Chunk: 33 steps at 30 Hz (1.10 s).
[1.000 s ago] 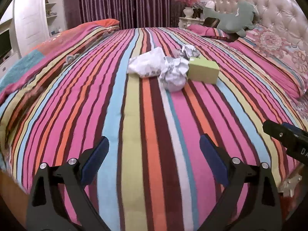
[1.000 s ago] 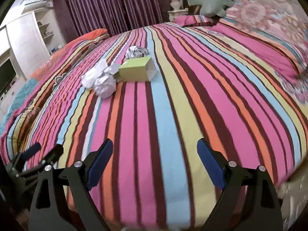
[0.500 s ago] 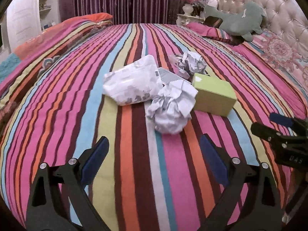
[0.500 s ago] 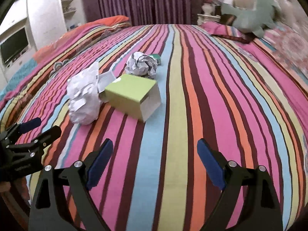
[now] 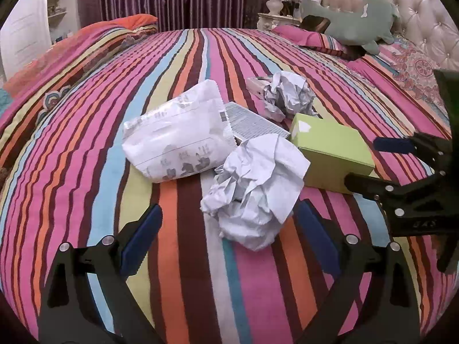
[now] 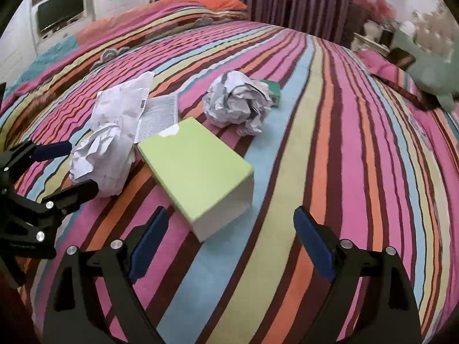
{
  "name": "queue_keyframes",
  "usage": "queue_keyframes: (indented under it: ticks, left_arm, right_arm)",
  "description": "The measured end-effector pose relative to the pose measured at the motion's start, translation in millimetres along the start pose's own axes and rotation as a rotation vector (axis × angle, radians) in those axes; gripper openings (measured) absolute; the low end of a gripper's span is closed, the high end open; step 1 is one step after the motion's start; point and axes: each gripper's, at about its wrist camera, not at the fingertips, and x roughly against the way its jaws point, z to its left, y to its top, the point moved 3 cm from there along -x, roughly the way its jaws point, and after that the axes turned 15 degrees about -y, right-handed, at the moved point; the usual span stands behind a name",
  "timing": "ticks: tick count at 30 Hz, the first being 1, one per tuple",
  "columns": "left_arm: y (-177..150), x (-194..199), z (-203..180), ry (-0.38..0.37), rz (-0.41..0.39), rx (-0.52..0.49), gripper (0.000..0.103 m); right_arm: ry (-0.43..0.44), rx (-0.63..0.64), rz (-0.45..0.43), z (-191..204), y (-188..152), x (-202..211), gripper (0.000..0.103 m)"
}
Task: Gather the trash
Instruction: 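Grasp the crumpled white paper ball with left tool while right tool grasps the light-green tissue box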
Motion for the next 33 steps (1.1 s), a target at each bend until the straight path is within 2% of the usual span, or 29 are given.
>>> queue_keyframes:
  ticks: [9,13,17,19,21,23,25,29,33]
  left_arm:
    - [4,-17,12,-0.019,0.029,0.031,0.092]
    - [6,-24,14,-0.042,0.039,0.048,0.092]
    - [4,-29,13,-0.054,0.045,0.064,0.092]
    - [3,-32,14,-0.048,0.046,0.075,0.091]
    - [2,-33,14,-0.065,0.054,0.09,0.066]
    - [2,-32,14,-0.045,0.049,0.078,0.052]
    - [2,-30,16,-0.068,0.051,0.096,0.051]
    - [-5,-21,19,-0.093,0.049,0.119,0.05]
    - [-17,-5,17,-0.122,0.04,0.136,0.049]
  right_arm:
    - [0.076,0.147,0.017,17,19,-21,0.085]
    - [0.104,0.149,0.031,23,24,-29,0.085]
    - [0.114,0.095,0.048,29,22,-34,0.082]
    - [0.104,0.046,0.062,33,18,-36,0.074]
    - [0.089,-0.014,0.064,33,14,-33,0.069]
    - [0.07,-0.085,0.07,31,7,-27,0.065]
    - [0.047,-0.168,0.069,30,-3,-19,0.062]
    - [0.012,-0.252,0.07,29,-19,-6,0.061]
    - [0.027,-0.37,0.078,32,-43,17,0.061]
